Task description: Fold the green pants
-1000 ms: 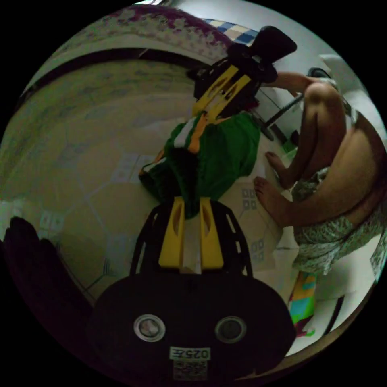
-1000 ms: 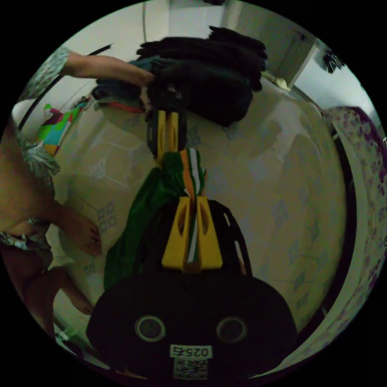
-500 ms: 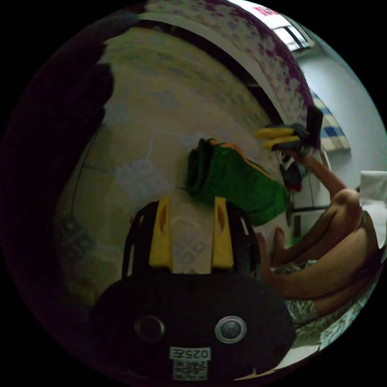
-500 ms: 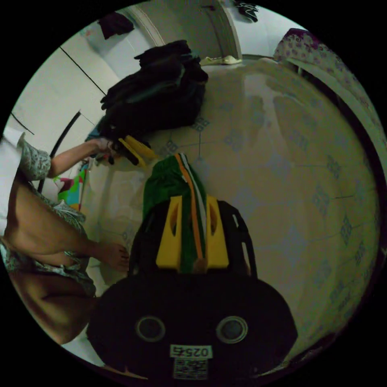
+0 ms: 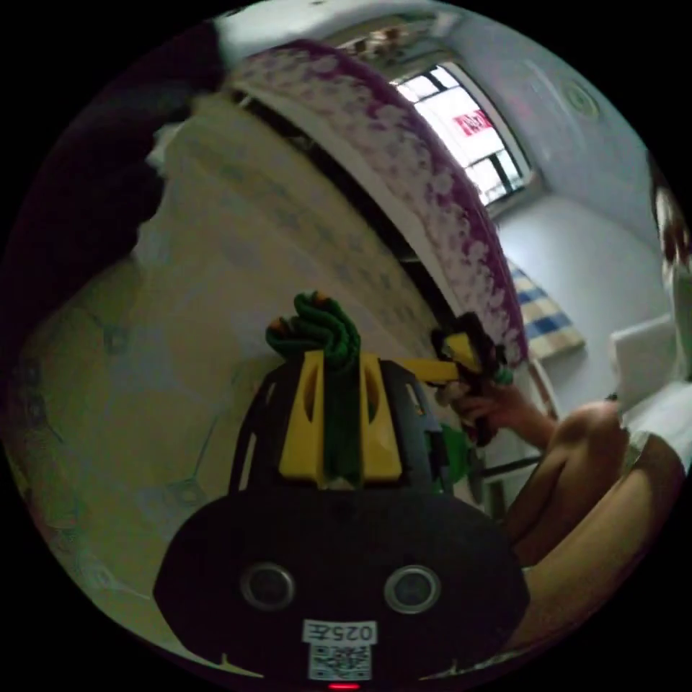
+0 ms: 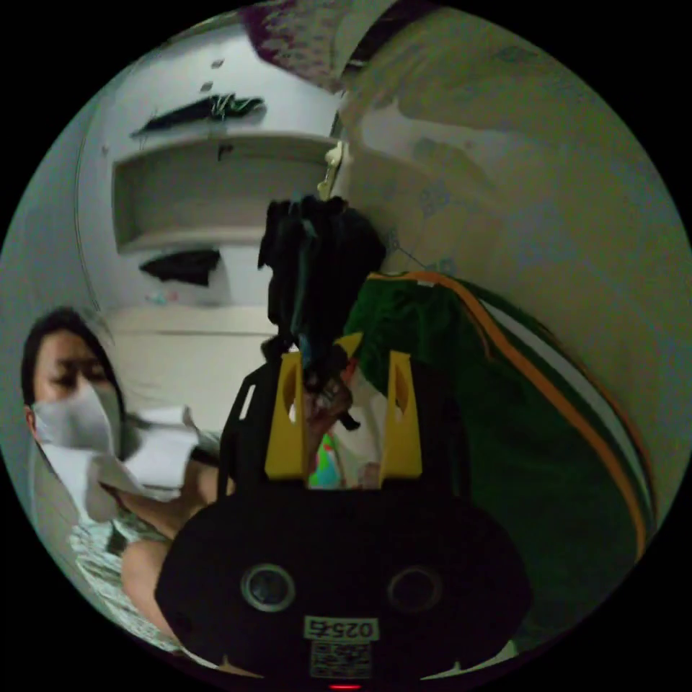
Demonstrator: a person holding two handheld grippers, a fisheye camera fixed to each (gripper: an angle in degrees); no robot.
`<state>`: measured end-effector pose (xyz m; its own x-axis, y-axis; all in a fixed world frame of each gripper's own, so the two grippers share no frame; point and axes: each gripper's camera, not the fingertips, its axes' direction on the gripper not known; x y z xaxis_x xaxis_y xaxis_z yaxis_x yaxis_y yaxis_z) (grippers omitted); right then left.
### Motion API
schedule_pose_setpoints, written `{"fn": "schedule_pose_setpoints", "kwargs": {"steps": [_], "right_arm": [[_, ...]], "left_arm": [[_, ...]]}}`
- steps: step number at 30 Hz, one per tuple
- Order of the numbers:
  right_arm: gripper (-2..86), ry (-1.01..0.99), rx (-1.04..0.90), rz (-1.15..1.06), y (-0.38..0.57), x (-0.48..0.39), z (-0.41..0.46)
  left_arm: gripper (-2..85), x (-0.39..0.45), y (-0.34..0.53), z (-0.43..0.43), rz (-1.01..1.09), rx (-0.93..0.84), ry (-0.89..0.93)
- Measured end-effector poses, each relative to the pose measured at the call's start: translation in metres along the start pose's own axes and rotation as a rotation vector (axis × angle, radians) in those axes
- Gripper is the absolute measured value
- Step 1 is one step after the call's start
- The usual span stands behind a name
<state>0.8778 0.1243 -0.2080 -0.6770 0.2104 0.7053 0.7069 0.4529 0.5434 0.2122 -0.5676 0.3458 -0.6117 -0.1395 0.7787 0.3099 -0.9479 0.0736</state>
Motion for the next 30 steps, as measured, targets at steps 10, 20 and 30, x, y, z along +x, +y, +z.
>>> {"fn": "schedule_pose_setpoints", "kwargs": {"steps": [10, 20, 30], "right_arm": [[10.2, 0.414, 0.035, 0.159, 0.039, -0.138, -0.139], [5.3, 0.154, 0.062, 0.225, 0.052, -0.264, -0.231], [5.3, 0.068, -0.116, -0.051, 0.053, -0.501, -0.261]], "left_arm": [[3.3, 0.102, 0.120, 0.144, 0.702, -0.173, -0.305], [3.2, -0.013, 0.263, 0.158, 0.887, -0.083, -0.165], [-1.0, -0.234, 0.266, 0.251, 0.423, -0.207, -0.524]]}}
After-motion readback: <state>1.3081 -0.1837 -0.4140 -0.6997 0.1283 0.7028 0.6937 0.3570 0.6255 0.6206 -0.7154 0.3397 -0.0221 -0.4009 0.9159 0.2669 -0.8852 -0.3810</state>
